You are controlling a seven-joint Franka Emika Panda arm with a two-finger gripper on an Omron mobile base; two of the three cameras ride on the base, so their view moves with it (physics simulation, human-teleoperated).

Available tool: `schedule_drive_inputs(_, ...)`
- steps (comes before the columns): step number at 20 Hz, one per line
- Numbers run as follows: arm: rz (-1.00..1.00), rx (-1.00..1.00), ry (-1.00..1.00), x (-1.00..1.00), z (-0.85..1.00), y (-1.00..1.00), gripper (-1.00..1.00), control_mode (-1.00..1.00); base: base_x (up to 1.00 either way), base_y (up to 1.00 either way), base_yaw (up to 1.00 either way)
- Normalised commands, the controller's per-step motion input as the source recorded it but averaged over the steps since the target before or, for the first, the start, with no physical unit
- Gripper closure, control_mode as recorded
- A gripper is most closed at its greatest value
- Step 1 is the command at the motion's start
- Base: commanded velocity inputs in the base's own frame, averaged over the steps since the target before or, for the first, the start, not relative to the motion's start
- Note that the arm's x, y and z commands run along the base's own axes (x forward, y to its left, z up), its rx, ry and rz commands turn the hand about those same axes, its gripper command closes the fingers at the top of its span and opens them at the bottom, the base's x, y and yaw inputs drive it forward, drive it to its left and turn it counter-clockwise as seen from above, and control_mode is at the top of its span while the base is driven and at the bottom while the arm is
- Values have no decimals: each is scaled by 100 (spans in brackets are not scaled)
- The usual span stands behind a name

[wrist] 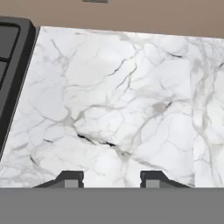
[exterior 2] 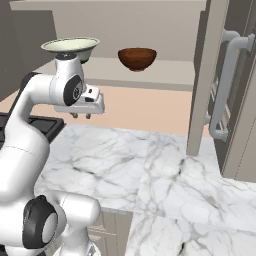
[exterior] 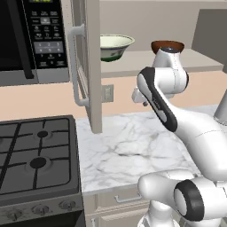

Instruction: Take the smaller bowl and place it next to the appetizer plate on the dining counter , and place the larger bowl next to the plate with cooked food.

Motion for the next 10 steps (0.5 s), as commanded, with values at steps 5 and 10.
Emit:
schedule_drive_inputs(5, 0, 0, -8, -3, 1, 1, -100, -100, 0, 0, 0)
schedule_drive_inputs(10, -2, 0, -23, -11, 22, 1, -100, -100, 0, 0, 0)
